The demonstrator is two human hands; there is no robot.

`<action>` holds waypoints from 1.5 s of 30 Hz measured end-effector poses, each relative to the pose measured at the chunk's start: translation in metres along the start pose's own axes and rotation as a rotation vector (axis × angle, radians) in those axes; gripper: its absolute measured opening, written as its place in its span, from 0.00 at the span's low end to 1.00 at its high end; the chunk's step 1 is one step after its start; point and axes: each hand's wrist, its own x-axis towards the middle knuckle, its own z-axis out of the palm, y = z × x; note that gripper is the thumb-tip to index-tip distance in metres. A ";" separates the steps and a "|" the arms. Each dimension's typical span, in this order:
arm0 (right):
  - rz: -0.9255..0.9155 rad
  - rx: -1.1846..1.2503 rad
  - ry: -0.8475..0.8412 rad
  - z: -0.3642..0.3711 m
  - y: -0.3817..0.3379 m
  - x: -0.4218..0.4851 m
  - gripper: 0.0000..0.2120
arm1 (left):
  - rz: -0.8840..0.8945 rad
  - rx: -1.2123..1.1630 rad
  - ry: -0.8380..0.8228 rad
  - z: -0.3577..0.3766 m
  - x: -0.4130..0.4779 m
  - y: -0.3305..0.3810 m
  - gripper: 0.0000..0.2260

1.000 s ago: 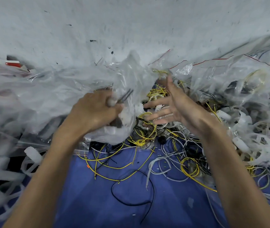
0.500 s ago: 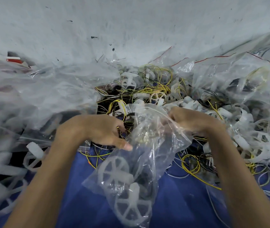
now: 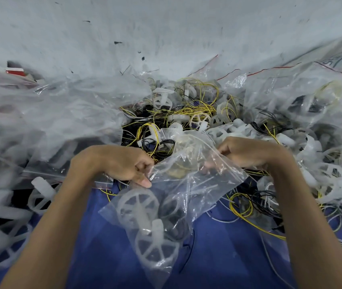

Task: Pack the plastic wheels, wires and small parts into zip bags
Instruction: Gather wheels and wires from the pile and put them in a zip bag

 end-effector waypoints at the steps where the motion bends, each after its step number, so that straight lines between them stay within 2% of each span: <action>1: 0.012 0.015 -0.020 0.001 -0.001 0.001 0.15 | 0.005 0.005 0.017 -0.001 0.000 -0.002 0.08; 3: 0.013 -0.011 -0.069 0.003 -0.003 0.003 0.21 | 0.010 0.012 0.037 -0.001 0.000 -0.005 0.07; 4: -0.001 -0.043 -0.092 0.004 -0.004 0.005 0.18 | 0.012 0.013 0.038 -0.001 -0.001 -0.005 0.07; 6: -0.038 -0.098 -0.125 0.006 -0.005 0.007 0.05 | 0.011 0.020 0.040 -0.001 0.000 -0.004 0.07; 7: -0.066 -0.114 -0.127 0.006 -0.005 0.009 0.03 | 0.009 0.025 0.041 -0.001 0.000 -0.003 0.07; 10: -0.122 -0.094 -0.103 0.006 -0.004 0.011 0.07 | -0.003 0.029 0.046 -0.002 0.001 -0.003 0.07; 15: -0.172 -0.034 -0.087 0.009 -0.006 0.013 0.05 | -0.007 0.038 0.080 -0.003 -0.001 -0.009 0.07; 17: -0.180 -0.038 -0.069 0.010 -0.008 0.017 0.05 | 0.080 -0.051 0.205 -0.004 -0.001 -0.004 0.13; 19: -0.168 -0.012 -0.039 0.011 -0.011 0.019 0.05 | 0.253 -0.164 0.435 -0.002 0.000 0.011 0.17; 21: -0.195 -0.008 -0.004 0.014 -0.015 0.021 0.02 | 0.399 -0.115 0.592 0.001 0.003 0.026 0.16; 23: -0.245 -0.009 0.019 0.018 -0.021 0.021 0.02 | 0.411 -0.013 0.571 0.006 0.006 0.034 0.18; 25: -0.261 0.060 0.034 0.019 -0.025 0.019 0.04 | 0.320 0.028 0.507 0.008 0.006 0.034 0.25; 27: -0.247 0.098 0.056 0.017 -0.025 0.018 0.05 | 0.267 0.029 0.518 0.006 0.003 0.033 0.31; 29: -0.234 0.091 0.094 0.015 -0.025 0.018 0.08 | 0.278 0.040 0.554 0.002 -0.001 0.033 0.29; 32: -0.239 0.130 0.176 0.013 -0.026 0.016 0.07 | 0.388 0.019 0.653 -0.004 -0.009 0.032 0.19; 34: -0.256 0.180 0.231 0.012 -0.026 0.015 0.14 | 0.482 0.004 0.768 -0.006 -0.014 0.033 0.19; 36: -0.257 0.247 0.315 0.009 -0.024 0.013 0.16 | 0.518 0.002 0.825 -0.008 -0.019 0.034 0.19; 38: -0.254 0.302 0.424 0.002 -0.017 0.008 0.10 | 0.478 -0.023 0.781 -0.010 -0.027 0.033 0.19; 42: -0.230 0.327 0.634 -0.008 0.002 0.003 0.06 | 0.237 -0.031 0.682 -0.016 -0.038 0.020 0.23; 45: -0.219 0.306 0.699 -0.010 0.011 0.005 0.02 | 0.113 -0.030 0.681 -0.022 -0.042 0.006 0.29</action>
